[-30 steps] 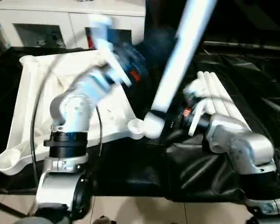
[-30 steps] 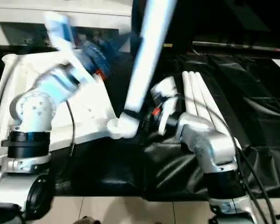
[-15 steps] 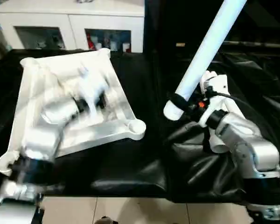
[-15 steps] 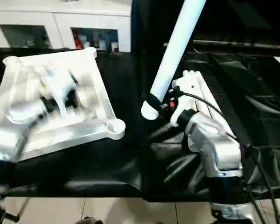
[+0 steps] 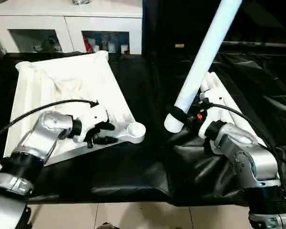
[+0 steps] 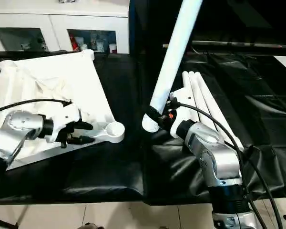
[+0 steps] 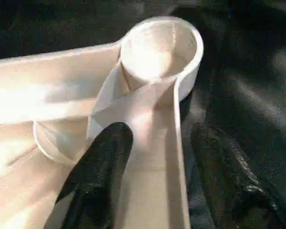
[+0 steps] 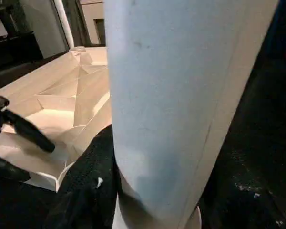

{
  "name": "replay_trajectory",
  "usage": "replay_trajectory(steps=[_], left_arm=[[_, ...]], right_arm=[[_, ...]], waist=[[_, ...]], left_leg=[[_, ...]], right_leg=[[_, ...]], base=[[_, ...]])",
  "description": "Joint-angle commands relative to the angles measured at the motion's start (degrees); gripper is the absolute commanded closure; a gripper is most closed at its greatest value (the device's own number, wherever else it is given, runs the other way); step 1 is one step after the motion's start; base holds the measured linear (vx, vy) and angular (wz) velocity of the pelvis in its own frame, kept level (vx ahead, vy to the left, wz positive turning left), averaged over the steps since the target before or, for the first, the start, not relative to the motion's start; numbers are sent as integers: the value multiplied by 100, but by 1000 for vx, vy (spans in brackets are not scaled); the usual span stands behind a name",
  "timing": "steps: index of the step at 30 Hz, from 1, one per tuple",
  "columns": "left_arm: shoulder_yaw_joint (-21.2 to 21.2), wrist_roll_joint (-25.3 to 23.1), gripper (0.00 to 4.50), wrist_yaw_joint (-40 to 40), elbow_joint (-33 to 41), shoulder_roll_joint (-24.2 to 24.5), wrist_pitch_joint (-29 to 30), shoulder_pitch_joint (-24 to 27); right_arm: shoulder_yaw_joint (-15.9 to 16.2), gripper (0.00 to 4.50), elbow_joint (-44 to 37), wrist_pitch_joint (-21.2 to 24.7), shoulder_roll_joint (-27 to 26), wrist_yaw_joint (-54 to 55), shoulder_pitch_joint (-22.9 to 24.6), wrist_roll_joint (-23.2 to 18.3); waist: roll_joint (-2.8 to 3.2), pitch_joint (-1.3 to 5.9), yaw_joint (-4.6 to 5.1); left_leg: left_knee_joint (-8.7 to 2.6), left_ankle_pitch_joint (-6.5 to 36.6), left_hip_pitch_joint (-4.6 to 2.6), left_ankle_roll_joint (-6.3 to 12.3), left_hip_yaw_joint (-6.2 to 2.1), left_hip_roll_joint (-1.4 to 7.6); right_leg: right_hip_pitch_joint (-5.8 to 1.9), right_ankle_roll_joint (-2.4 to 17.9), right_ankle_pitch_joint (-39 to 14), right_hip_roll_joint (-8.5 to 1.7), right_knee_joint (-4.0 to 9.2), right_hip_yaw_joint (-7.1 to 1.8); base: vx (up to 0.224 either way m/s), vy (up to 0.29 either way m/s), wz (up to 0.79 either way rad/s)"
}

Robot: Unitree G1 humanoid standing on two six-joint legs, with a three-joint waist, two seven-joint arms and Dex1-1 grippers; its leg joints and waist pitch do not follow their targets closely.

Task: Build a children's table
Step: Pick table leg

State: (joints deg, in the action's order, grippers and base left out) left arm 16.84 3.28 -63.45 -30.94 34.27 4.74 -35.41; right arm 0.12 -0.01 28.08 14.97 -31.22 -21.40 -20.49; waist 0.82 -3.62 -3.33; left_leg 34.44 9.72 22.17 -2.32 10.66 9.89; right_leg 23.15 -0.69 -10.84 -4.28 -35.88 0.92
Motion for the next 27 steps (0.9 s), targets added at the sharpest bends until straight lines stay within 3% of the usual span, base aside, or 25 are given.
replay_trajectory(steps=[1, 2, 3, 4, 5, 6, 7, 10, 12, 13, 14, 15, 16, 17, 18, 19, 20, 21, 22, 23, 24, 25, 26, 27], left_arm=[[-503, 465, 195, 119, 335, -158, 29, 61], [-1122, 1115, 195, 333, 826, -355, 413, 216], [-1439, 1322, 195, 664, 1037, -461, 697, 289], [-1623, 1424, 195, 890, 1167, -519, 878, 341], [-2093, 1599, 195, 1537, 1442, -744, 513, 519], [-2093, 1599, 195, 1537, 1442, -744, 513, 519], [-2347, 1659, 195, 2010, 1643, -886, 598, 661], [-2751, 1102, 195, 3637, 2274, -1395, 470, 1235], [-2806, 637, 195, 4276, 2860, -1767, 467, 1684], [-2765, 520, 195, 4371, 3201, -1926, 472, 1916], [-2610, 263, 195, 4550, 3660, -2124, 625, 2182], [-2553, 212, 195, 4639, 3770, -2163, 699, 2233], [-2477, 199, 195, 4750, 3886, -2219, 863, 2263], [-2417, 199, 195, 4787, 3928, -2232, 966, 2263], [-2316, 195, 195, 4747, 3883, -2234, 889, 2244], [-2225, 221, 195, 4755, 3857, -2228, 859, 2237], [-2069, 127, 195, 4854, 3703, -2176, 757, 2205], [-2050, 148, 195, 4906, 3603, -2196, 751, 2176], [-2049, 150, 195, 4914, 3589, -2202, 751, 2172], [-2066, 80, 195, 5016, 3507, -2313, 738, 2152], [-2078, 43, 195, 5068, 3463, -2404, 774, 2140], [-2083, -30, 195, 5124, 3506, -2492, 856, 2155], [-2083, -73, 195, 5158, 3542, -2546, 920, 2166], [-2080, -171, 195, 5294, 3534, -2581, 870, 2180]], right_arm=[[0, 261, -268, 16, 9, 55, 56, -11], [-14, 261, -363, 81, -27, 135, 62, -26], [-20, 261, -457, 81, -48, 284, 95, 46], [-19, 261, -531, 77, -63, 387, 129, 99], [-55, 261, -649, 93, -150, 755, 167, 279], [-55, 261, -649, 93, -150, 755, 167, 279], [-14, 261, -708, 13, -197, 1056, 214, 554], [190, 261, -772, -474, -304, 1596, 436, 1219], [137, 261, -675, -616, -484, 1758, 542, 1201], [29, 261, -596, -606, -637, 1879, 560, 1080], [43, 261, -452, -701, -717, 1926, 536, 1062], [79, 261, -435, -753, -710, 1919, 539, 1084], [171, 261, -410, -811, -682, 1884, 530, 1139], [220, 261, -402, -818, -671, 1853, 518, 1151], [247, 261, -406, -845, -680, 1817, 506, 1137], [267, 261, -428, -861, -691, 1804, 504, 1149], [262, 261, -483, -862, -719, 1811, 510, 1176], [243, 261, -497, -868, -746, 1818, 512, 1172], [240, 261, -498, -871, -751, 1819, 512, 1171], [255, 261, -500, -929, -736, 1788, 538, 1231], [262, 261, -503, -942, -707, 1743, 570, 1246], [268, 261, -487, -970, -685, 1715, 589, 1256], [269, 261, -475, -987, -673, 1701, 600, 1257], [344, 261, -456, -1068, -618, 1566, 625, 1220]], waist=[[141, 447, 2], [127, 446, 3], [150, 446, 3], [134, 439, 10], [149, 421, 11], [138, 412, 24], [133, 413, 32], [5, 392, 74], [138, 395, 97], [115, 422, 127], [160, 413, 113], [148, 399, 124], [134, 361, 122], [159, 328, 119], [162, 299, 133], [216, 192, 67], [148, 270, 174], [212, 259, 175], [224, 240, 226], [278, 219, 266], [318, 210, 269], [232, 240, 334], [283, 268, 321], [230, 287, 339]], left_leg=[[-425, 1596, -166, -392, -114, 231], [-419, 1560, -163, -390, -99, 250], [-406, 1531, -150, -375, -100, 245], [-394, 1537, -148, -303, -89, 222], [-399, 1575, -141, -298, -100, 224], [-405, 1595, -135, -299, -101, 232], [-408, 1585, -129, -321, -109, 228], [-420, 1629, -116, -302, -101, 224], [-434, 1638, -110, -248, -124, 260], [-429, 1639, -100, -197, -127, 252], [-439, 1728, -108, -174, -135, 239], [-463, 2000, -138, -198, -143, 258], [-486, 2643, -251, -279, -162, 271], [-487, 3193, -394, -321, -170, 250], [-493, 3416, -446, -314, -181, 234], [-685, 3843, -73, -4, -348, 99], [-497, 3695, -35, 136, -416, 7], [-464, 3460, 18, 185, -420, -11], [-447, 3210, 108, 245, -466, -16], [-462, 3204, 157, 228, -508, -25], [-488, 3353, 103, 168, -533, -13], [-487, 3322, 143, 195, -591, -12], [-491, 3110, 121, 311, -610, -12], [-492, 2930, 120, 426, -619, -8]], right_leg=[[-235, 1422, -638, -301, 373, -156], [-245, 1548, -494, -304, 350, -150], [-250, 1598, -437, -300, 333, -149], [-237, 1599, -533, -283, 368, -147], [-240, 1522, -744, -274, 383, -147], [-246, 1483, -831, -272, 398, -148], [-252, 1379, -1009, -268, 402, -144], [-228, 1071, -1432, -251, 478, -154], [-220, 987, -1436, -273, 487, -158], [-234, 934, -1429, -265, 510, -156], [-199, 915, -1525, -252, 518, -154], [-207, 869, -1777, -246, 536, -141], [-181, 736, -2457, -234, 600, -122], [-129, 631, -2994, -188, 667, -80], [-124, 582, -3242, -164, 714, -50], [-417, 181, -4394, -344, 781, 279], [-592, 116, -4819, -503, 840, 390], [-670, 137, -4880, -574, 908, 431], [-802, 142, -4862, -624, 962, 550], [-891, 192, -4688, -608, 975, 654], [-901, 240, -4584, -581, 978, 704], [-995, 370, -4253, -555, 953, 732], [-1045, 533, -3850, -545, 966, 734], [-1073, 628, -3583, -524, 972, 746]], base=[[0, 0, 0], [0, 0, 0], [0, 0, 0], [0, 0, 0], [0, 0, 0], [0, 0, 0], [0, 0, 0], [0, 0, 0], [0, 0, 0], [0, 0, 0], [0, 0, 0], [0, 0, 0], [0, 0, 0], [0, 0, 0], [0, 0, 0], [10, 14, 28], [10, 14, 28], [29, 20, 50], [36, 15, 51], [36, 15, 51], [63, 15, 56], [81, 8, 63], [81, 8, 63], [102, 1, 68]])
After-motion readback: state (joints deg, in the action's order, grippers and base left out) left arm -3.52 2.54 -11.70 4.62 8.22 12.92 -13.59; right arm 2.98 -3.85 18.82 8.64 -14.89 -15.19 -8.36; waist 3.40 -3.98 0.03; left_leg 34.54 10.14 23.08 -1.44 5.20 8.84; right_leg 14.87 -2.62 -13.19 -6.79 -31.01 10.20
